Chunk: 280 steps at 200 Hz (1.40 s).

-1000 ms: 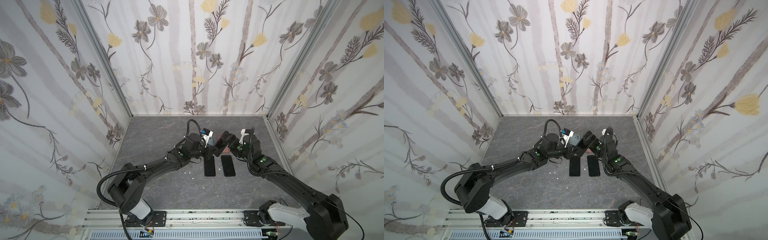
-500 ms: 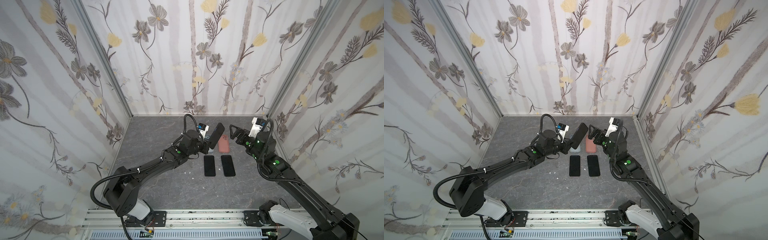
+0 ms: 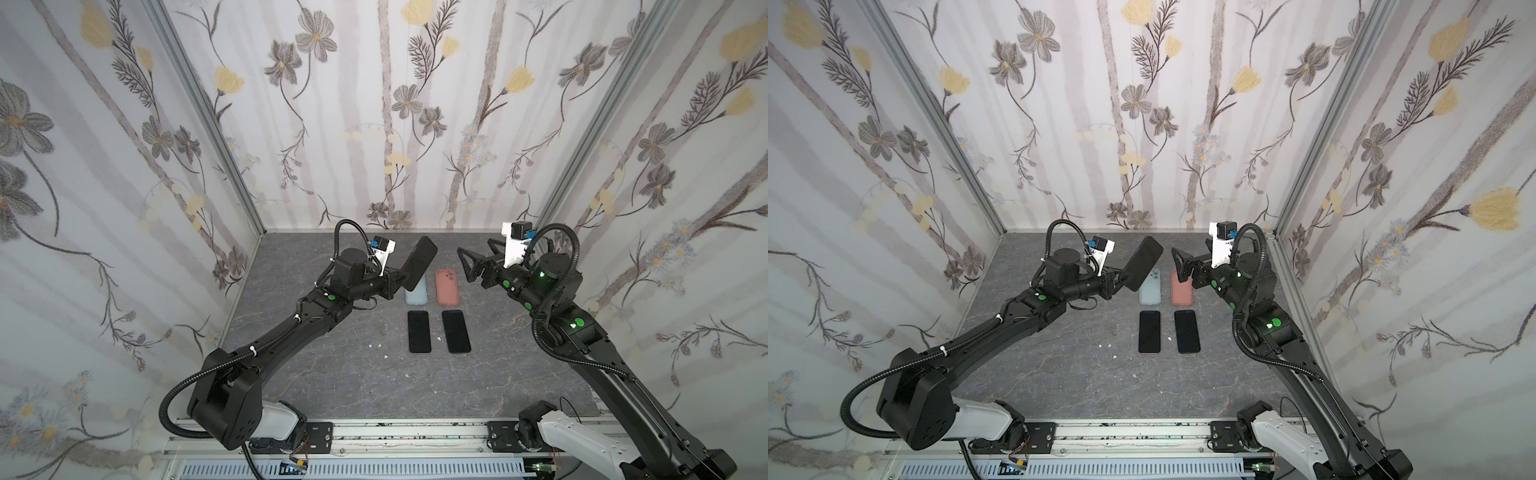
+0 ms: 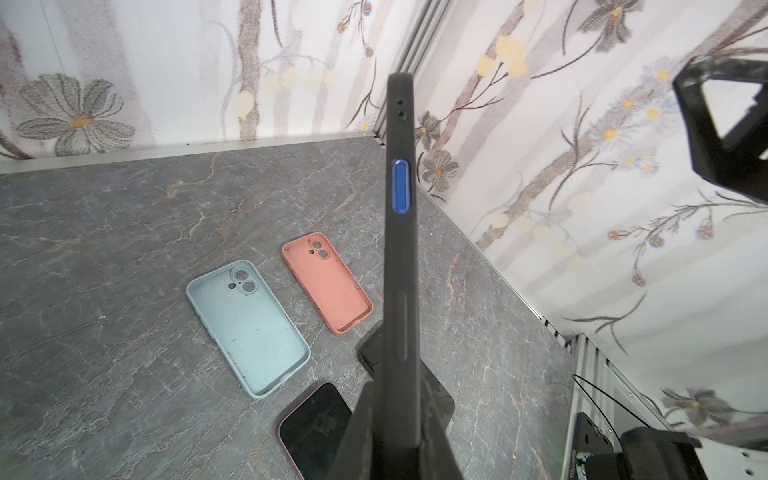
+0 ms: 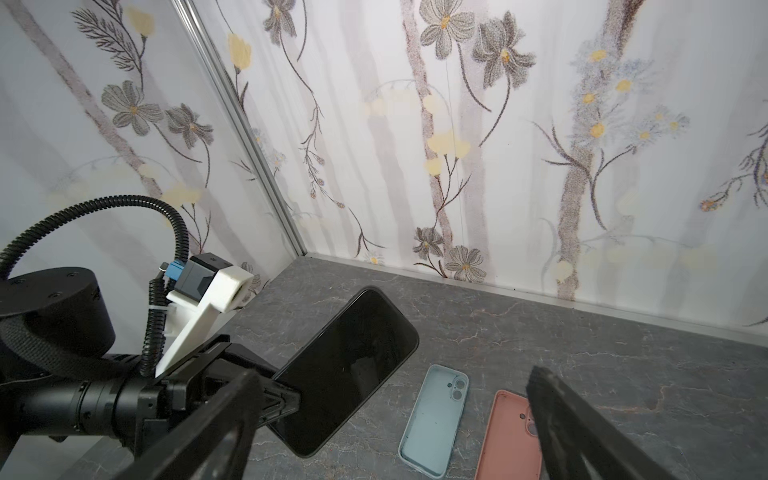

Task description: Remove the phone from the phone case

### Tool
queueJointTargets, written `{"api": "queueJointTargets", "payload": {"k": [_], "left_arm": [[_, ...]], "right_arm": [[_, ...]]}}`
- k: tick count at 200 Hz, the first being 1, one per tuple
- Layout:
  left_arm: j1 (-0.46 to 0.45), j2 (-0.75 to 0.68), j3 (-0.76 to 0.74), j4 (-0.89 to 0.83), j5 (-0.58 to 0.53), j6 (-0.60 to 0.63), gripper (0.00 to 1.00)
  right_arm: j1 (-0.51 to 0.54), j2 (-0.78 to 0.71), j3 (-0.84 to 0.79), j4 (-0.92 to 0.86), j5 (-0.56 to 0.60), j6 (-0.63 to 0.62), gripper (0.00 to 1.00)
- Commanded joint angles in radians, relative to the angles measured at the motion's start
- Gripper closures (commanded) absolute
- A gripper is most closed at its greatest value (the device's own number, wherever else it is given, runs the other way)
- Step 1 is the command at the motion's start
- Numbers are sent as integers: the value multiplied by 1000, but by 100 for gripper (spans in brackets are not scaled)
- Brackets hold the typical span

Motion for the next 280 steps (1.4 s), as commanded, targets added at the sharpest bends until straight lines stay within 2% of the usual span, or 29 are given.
{"api": "queueJointTargets", "payload": {"k": [1,31,45,69,81,123,169,246,280], "left_arm": [[38,-32,-9,62,198,83,100],[63,-73,-14,65,340,147,100],[63,-93,-18,67,347,163,100],[54,-117,-19,70,307,154,100],[44,-162,-26,71,294,175,100],[33,-234,-83,79,391,337,100],[22,-265,-111,83,453,416,100],[11,-259,-113,89,471,502,100],[10,-257,-116,89,469,506,100]], "right_arm": [[-55,12,25,3,-223,-30,0],[-137,40,45,27,-536,-30,0],[-153,62,60,25,-647,-19,0],[-158,87,72,25,-738,-6,0],[-158,97,77,16,-754,-6,1],[-158,144,96,13,-862,-6,17],[-136,150,107,23,-959,8,23],[-54,192,169,-156,-926,-121,40],[-32,202,177,-173,-932,-123,46]]}}
